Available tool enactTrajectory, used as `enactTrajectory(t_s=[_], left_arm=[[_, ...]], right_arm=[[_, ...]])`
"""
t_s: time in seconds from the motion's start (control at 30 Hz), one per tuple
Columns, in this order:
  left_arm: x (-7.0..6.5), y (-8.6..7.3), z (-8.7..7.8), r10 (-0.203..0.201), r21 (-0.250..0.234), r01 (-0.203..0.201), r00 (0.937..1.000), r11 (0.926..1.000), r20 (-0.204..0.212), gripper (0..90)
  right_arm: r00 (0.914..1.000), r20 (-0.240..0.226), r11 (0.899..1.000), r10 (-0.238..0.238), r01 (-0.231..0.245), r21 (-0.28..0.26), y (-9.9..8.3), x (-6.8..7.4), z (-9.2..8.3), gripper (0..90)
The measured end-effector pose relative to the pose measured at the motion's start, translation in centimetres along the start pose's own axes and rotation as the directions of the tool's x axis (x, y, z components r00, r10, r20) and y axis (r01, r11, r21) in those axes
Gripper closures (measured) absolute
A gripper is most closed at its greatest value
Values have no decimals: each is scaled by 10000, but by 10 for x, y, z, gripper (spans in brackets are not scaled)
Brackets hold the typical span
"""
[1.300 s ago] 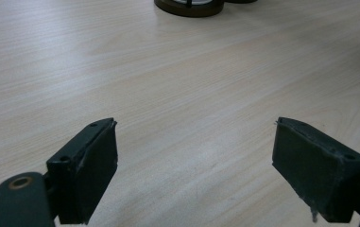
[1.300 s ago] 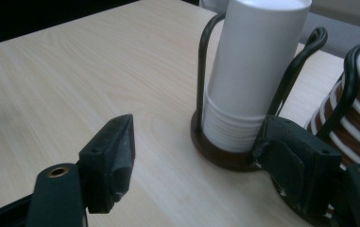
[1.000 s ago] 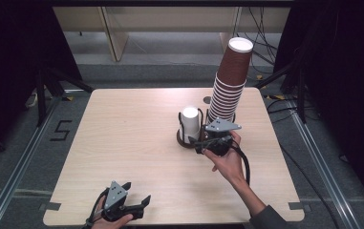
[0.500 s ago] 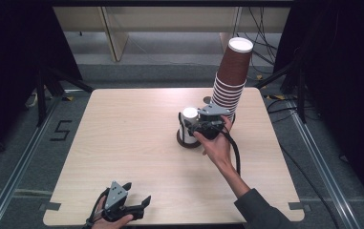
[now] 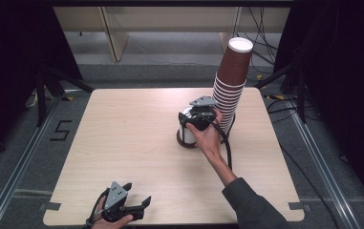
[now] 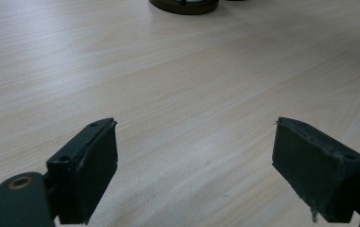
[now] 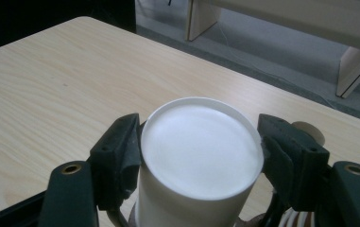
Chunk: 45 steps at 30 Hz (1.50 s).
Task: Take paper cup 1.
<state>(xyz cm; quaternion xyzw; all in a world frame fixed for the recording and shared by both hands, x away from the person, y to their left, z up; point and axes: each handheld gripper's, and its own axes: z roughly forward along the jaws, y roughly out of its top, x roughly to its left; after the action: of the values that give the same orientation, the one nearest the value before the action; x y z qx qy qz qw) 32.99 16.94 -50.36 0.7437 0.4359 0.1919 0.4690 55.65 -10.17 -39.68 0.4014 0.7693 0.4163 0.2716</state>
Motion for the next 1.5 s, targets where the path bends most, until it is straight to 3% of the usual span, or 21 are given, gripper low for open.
enactTrajectory(t_s=[0.2,0.27,0.33,0.37,0.43,0.5,0.57,0.67,0.73,0.77,0.9,1.13,1.5], left_arm=[[0,0,0,-76,-32,76,10000,10000,-4,147],[0,0,0,-89,-30,89,10000,10000,-27,146],[1,0,0,-90,-40,90,10000,10000,8,146],[0,0,1,-121,-54,121,9999,9999,9,146],[1,0,1,-44,-31,44,10000,10000,19,147],[1,0,0,-7,89,7,10000,10000,-64,146],[1,0,1,-28,-36,28,10000,10000,18,146],[1,0,1,-42,-18,42,10000,10000,17,147],[2,0,1,-52,-23,52,10000,10000,12,146],[1,0,1,-49,-19,49,10000,10000,14,147],[2,0,1,-65,-52,65,10000,10000,17,146],[1,-1,2,-14,52,14,10000,10000,-43,146],[3,-1,3,-41,118,42,10000,9999,-81,147]], right_arm=[[9998,-81,9998,189,-189,54,2,-1,4,351],[9978,-149,9979,644,-642,77,3,0,1,354],[9974,-138,9973,710,-712,-168,5,-1,-2,355],[9990,-128,9985,436,-439,-313,8,-2,-5,355],[9981,-45,9970,619,-620,-468,14,-1,-11,355],[9995,-88,9974,312,-318,-645,20,-3,-17,356],[9984,-115,9951,561,-569,-803,27,-2,-24,357],[9987,-83,9936,510,-516,-1000,36,-2,-33,359],[9997,-24,9928,226,-228,-1172,40,-3,-38,359],[9990,-104,9913,432,-441,-1244,42,-2,-41,359],[9992,-271,9880,295,-333,-1506,49,-2,-56,359],[9949,-1003,9841,-99,-81,-1774,47,7,-79,359],[9711,-2332,9871,-511,136,-1597,13,28,-102,359]])
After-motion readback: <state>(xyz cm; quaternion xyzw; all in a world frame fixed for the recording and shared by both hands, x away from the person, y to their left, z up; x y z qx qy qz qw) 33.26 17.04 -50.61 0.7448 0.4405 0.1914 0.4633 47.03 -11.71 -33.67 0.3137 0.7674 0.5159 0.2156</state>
